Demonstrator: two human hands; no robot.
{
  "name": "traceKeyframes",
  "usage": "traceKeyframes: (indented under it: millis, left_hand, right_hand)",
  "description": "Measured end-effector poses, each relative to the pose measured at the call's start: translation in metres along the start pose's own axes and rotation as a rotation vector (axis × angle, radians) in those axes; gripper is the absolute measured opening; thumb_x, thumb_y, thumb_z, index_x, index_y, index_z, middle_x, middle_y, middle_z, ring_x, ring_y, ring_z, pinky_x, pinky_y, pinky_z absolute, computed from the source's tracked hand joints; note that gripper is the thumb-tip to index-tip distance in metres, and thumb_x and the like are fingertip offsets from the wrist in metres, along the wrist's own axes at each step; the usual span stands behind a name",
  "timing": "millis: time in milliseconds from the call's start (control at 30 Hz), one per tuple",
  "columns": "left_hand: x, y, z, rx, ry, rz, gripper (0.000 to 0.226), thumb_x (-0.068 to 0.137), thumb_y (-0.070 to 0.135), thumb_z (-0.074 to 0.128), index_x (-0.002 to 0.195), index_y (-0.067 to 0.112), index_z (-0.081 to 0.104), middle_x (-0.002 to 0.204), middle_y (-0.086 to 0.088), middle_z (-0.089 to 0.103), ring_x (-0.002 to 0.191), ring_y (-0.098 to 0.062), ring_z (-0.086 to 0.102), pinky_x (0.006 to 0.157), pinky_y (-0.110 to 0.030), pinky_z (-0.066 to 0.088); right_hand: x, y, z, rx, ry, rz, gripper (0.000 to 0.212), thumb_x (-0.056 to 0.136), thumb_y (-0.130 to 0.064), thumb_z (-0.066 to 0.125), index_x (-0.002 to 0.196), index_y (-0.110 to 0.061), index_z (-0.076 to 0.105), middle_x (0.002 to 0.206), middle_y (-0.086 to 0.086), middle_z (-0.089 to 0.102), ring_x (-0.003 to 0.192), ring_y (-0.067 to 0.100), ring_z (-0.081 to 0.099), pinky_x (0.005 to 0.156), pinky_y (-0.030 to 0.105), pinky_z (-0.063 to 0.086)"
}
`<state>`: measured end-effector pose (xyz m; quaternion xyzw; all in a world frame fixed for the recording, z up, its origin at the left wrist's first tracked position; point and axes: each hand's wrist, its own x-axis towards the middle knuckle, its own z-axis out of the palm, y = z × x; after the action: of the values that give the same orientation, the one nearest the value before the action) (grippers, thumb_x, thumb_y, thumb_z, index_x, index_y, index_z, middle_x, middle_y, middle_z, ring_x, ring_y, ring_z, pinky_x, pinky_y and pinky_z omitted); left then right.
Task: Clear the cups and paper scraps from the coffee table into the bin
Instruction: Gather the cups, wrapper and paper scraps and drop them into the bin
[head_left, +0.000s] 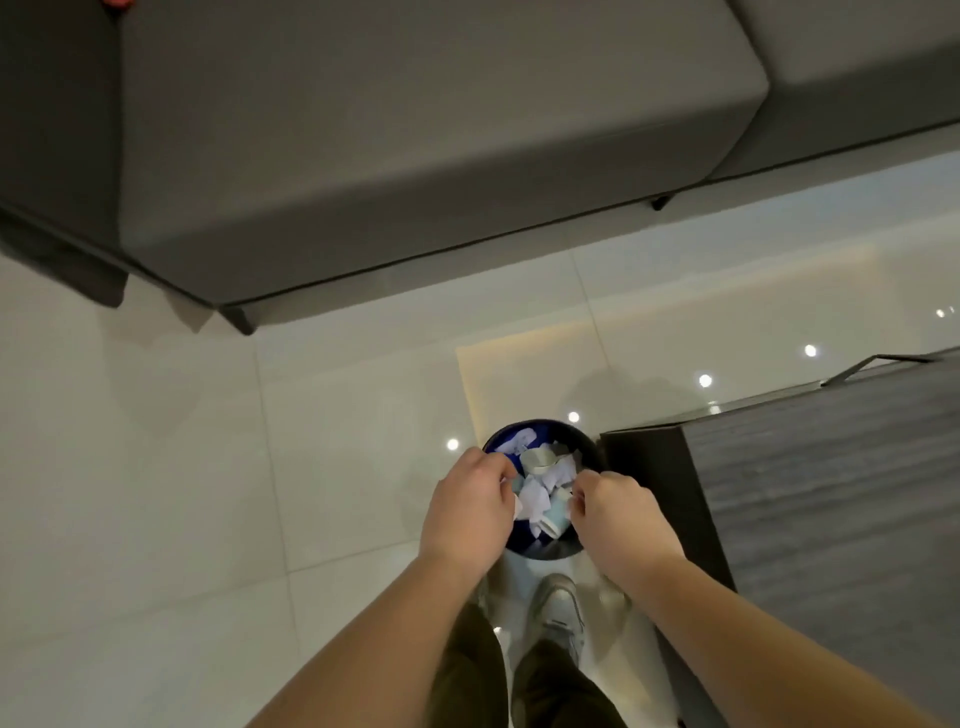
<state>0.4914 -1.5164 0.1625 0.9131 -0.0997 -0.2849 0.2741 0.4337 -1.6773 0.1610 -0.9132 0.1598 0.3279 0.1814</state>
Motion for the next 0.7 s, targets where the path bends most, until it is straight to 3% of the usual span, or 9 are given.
traceKeyframes:
  millis: [233, 400, 567, 667, 700]
  left_hand:
    - [0.041, 0.003, 0.016, 0.117, -0.133, 0.031, 0.025, 0.096, 0.024, 0.05, 0.12, 0.025, 0.055, 0.113, 0.005, 0.054, 0.087, -0.014, 0.059, 0.08, -0.03, 0.053]
    - [0.053, 0.007, 0.015, 0.224, -0.217, 0.042, 0.029, 0.093, 0.029, 0.054, 0.122, 0.028, 0.051, 0.116, 0.003, 0.051, 0.082, -0.016, 0.06, 0.075, -0.031, 0.054]
    - [0.061, 0.031, 0.002, 0.271, -0.278, 0.114, 0.029, 0.093, 0.03, 0.055, 0.122, 0.028, 0.051, 0.118, 0.003, 0.049, 0.087, -0.019, 0.06, 0.077, -0.033, 0.053]
    - [0.069, 0.059, -0.006, 0.288, -0.306, 0.179, 0.027, 0.093, 0.028, 0.053, 0.12, 0.029, 0.052, 0.116, 0.003, 0.049, 0.089, -0.019, 0.058, 0.077, -0.034, 0.051]
    - [0.071, 0.071, -0.009, 0.294, -0.313, 0.205, 0.026, 0.093, 0.028, 0.053, 0.119, 0.029, 0.053, 0.115, 0.003, 0.049, 0.089, -0.02, 0.058, 0.078, -0.034, 0.051]
  right_hand:
    - [0.029, 0.004, 0.009, 0.146, -0.012, 0.112, 0.022, 0.093, -0.028, 0.057, 0.114, -0.021, 0.051, 0.084, -0.004, 0.055, 0.07, 0.011, 0.055, 0.06, 0.023, 0.046]
    - [0.023, 0.023, 0.006, 0.2, -0.016, 0.205, 0.026, 0.094, -0.02, 0.053, 0.12, -0.019, 0.051, 0.095, 0.001, 0.059, 0.074, 0.016, 0.055, 0.063, 0.025, 0.045]
    - [0.009, 0.035, -0.018, 0.281, -0.008, 0.26, 0.02, 0.095, -0.017, 0.049, 0.114, -0.017, 0.055, 0.095, 0.003, 0.06, 0.078, 0.021, 0.06, 0.065, 0.029, 0.05]
    - [-0.002, 0.042, -0.037, 0.306, 0.05, 0.262, 0.004, 0.095, -0.016, 0.048, 0.094, -0.019, 0.05, 0.09, 0.004, 0.058, 0.079, 0.026, 0.059, 0.061, 0.031, 0.044]
    - [-0.008, 0.045, -0.045, 0.326, 0.077, 0.273, 0.007, 0.095, -0.017, 0.047, 0.089, -0.019, 0.046, 0.088, 0.004, 0.056, 0.078, 0.026, 0.058, 0.061, 0.031, 0.042]
